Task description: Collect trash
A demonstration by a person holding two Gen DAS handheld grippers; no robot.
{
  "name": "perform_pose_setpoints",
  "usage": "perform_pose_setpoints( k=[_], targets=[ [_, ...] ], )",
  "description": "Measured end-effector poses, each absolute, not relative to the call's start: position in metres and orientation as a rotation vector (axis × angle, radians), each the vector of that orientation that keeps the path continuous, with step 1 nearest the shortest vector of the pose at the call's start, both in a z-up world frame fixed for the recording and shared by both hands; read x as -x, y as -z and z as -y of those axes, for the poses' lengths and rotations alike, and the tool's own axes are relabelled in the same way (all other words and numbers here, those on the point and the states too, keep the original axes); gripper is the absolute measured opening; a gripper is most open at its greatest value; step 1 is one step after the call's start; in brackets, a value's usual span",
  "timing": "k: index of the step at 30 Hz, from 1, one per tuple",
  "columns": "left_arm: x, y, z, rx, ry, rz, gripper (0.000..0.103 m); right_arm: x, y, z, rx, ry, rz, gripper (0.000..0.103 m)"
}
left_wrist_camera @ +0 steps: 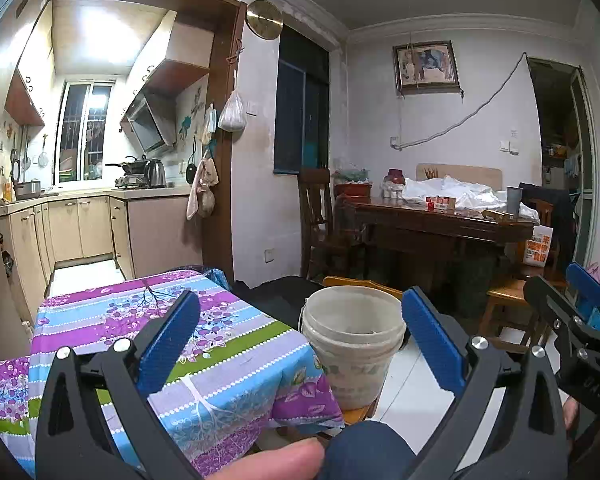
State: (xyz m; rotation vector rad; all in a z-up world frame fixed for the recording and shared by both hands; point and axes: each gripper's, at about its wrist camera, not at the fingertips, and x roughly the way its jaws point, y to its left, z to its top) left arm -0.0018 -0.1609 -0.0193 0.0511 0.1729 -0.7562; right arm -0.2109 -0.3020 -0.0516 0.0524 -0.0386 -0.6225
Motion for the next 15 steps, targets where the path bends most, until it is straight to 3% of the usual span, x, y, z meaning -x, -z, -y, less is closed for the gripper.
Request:
perform_pose_setpoints(
  k=[15],
  targets=[
    [0.0010, 0.0219, 0.1593, -0.057, 0.755, -0.182, 0.097, 0.2078, 0.0519, 0.3048, -0.050, 0.615, 0.031, 0.098]
  ],
)
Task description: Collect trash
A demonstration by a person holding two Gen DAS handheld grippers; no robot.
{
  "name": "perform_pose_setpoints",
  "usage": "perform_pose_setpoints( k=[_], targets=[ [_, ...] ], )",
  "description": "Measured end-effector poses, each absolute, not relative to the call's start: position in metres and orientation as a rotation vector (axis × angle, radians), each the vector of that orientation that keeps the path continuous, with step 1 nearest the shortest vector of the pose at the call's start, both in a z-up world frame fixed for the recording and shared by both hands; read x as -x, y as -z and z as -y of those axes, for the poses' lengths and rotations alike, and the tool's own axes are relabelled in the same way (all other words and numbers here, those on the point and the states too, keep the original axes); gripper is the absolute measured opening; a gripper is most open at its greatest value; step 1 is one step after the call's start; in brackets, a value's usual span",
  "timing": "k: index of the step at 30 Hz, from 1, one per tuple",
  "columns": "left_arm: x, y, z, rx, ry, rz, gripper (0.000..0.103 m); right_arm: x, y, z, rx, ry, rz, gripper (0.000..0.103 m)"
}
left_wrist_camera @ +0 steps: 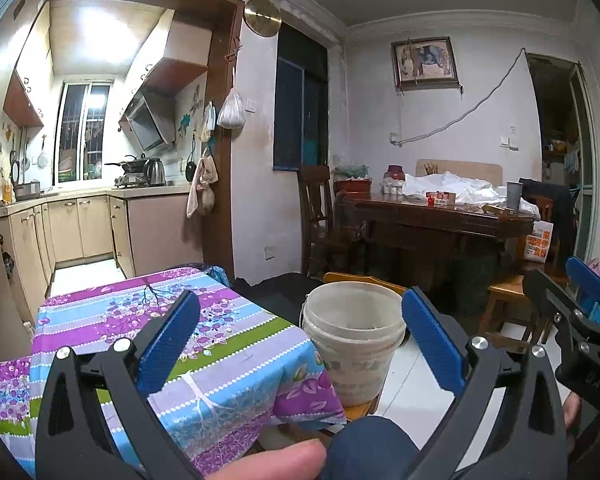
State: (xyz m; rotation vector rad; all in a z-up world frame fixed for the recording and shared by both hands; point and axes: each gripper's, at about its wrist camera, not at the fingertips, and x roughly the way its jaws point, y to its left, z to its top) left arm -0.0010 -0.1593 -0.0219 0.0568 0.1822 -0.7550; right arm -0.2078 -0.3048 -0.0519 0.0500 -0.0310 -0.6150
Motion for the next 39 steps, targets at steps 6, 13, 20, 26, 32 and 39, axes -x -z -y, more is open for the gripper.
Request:
perform_pose_setpoints(
  k=[6, 13, 20, 26, 32, 39],
  targets=[
    [0.003, 0.024, 0.156, -0.065, 0.747, -0.173, 0.097, 0.206, 0.053, 0.303, -0.049, 0.615, 0.034, 0.098],
    [0.002, 0.023, 0.156, -0.071, 0.751, -0.169, 0.097, 0.204, 0.051, 0.301, -0.049, 0.619, 0.039, 0.098],
    [0.001, 0.022, 0.156, -0.075, 0.758, -0.173, 0.097, 0.200, 0.051, 0.296, -0.046, 0.612, 0.030, 0.098],
    [-0.004, 0.024, 0.155, -0.067, 0.765, -0.196, 0.097, 0.198, 0.051, 0.295, -0.045, 0.607, 0.021, 0.098],
    [-0.003, 0.025, 0.153, -0.066, 0.764, -0.187, 0.097, 0.195, 0.052, 0.294, -0.047, 0.602, 0.014, 0.098],
    [-0.002, 0.027, 0.155, -0.086, 0.770, -0.202, 0.097, 0.196, 0.052, 0.294, -0.049, 0.601, 0.014, 0.098]
  ],
)
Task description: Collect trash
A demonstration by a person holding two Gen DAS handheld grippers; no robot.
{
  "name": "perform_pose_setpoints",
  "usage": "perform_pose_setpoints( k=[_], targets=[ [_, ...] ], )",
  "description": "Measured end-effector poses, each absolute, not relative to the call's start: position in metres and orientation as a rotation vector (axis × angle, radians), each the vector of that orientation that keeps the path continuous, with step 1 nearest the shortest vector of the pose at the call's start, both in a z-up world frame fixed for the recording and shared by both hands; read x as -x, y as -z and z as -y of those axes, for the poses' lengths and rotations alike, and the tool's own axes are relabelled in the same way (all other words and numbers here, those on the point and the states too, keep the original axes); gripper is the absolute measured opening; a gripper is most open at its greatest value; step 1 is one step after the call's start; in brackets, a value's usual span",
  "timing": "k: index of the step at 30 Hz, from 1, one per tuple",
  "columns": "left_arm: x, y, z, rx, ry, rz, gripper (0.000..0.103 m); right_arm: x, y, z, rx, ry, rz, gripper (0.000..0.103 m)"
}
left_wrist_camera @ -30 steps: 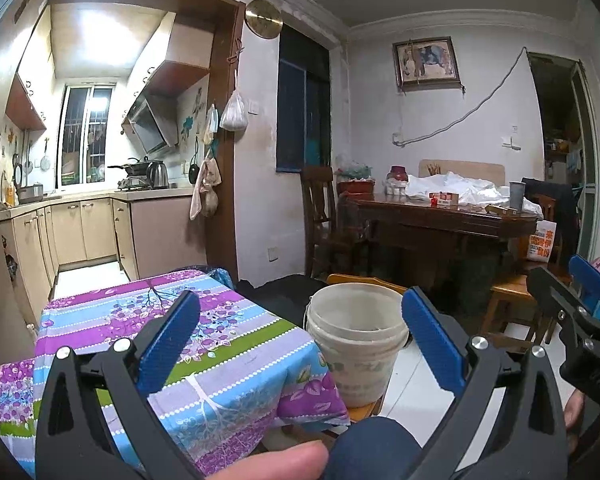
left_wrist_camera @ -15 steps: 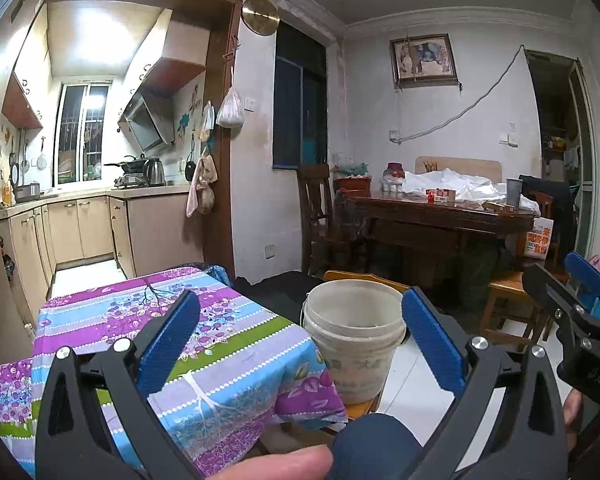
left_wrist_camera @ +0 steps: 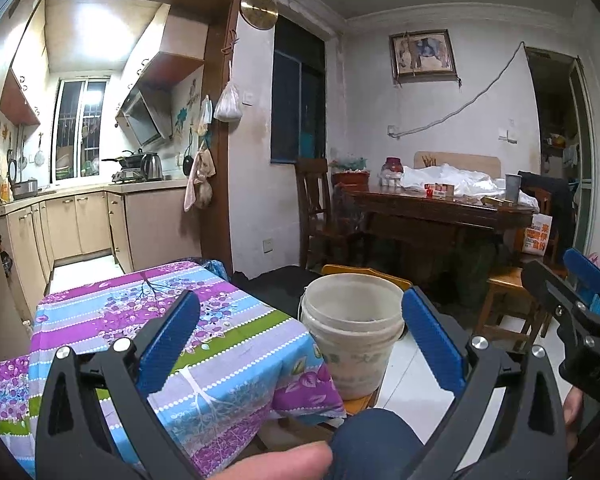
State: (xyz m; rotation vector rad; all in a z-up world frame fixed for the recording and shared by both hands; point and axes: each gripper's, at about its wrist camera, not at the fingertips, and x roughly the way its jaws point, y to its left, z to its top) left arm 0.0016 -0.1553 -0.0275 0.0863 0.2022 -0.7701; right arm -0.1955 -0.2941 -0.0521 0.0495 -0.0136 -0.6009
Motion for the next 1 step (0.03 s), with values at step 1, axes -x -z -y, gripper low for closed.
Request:
perform_pose_setpoints(
  k=[1],
  targets=[
    [-0.0016, 0.0272, 0.1554, -0.087, 0.771, -0.204, 0.097, 0.1955, 0.0521, 0.2942, -0.049, 0.601, 0.013, 0.098]
  ],
)
